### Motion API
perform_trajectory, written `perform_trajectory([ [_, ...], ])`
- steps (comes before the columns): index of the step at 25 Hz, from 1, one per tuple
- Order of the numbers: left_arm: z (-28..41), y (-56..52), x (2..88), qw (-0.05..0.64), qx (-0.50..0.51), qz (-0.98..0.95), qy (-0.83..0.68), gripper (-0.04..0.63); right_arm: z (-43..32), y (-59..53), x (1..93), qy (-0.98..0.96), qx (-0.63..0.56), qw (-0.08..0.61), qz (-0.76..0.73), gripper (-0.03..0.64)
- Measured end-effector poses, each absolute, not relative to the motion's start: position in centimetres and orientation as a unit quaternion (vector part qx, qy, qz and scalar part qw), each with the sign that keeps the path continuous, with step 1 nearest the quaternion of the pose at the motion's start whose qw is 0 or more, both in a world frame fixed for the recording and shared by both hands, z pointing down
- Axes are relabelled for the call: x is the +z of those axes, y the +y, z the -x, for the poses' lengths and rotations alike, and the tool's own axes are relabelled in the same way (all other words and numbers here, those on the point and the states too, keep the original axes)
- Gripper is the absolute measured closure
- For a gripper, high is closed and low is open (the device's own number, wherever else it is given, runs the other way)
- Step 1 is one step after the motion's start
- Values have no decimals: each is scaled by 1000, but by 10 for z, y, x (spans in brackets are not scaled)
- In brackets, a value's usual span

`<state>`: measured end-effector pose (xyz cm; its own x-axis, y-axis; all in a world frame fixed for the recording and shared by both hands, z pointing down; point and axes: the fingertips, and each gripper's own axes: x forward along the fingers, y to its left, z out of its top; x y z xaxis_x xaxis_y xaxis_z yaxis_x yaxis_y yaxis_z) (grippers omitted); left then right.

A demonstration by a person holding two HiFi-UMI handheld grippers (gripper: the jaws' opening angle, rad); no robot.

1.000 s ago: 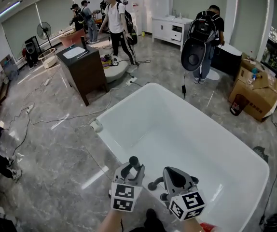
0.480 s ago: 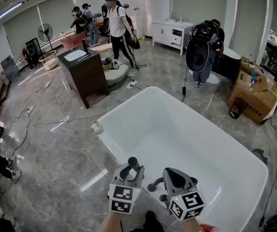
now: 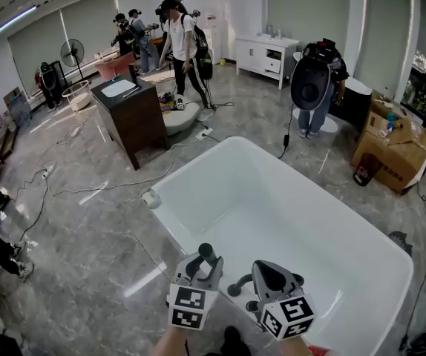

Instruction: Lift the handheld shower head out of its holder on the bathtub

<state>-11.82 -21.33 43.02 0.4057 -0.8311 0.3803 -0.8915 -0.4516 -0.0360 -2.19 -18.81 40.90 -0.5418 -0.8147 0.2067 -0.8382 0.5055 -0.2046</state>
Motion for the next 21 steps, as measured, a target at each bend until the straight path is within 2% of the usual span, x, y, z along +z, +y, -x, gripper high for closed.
perform_trajectory([
  [21, 114, -195, 422, 85, 178, -834, -516, 445, 20, -173, 397, -869, 130, 43, -475, 614],
])
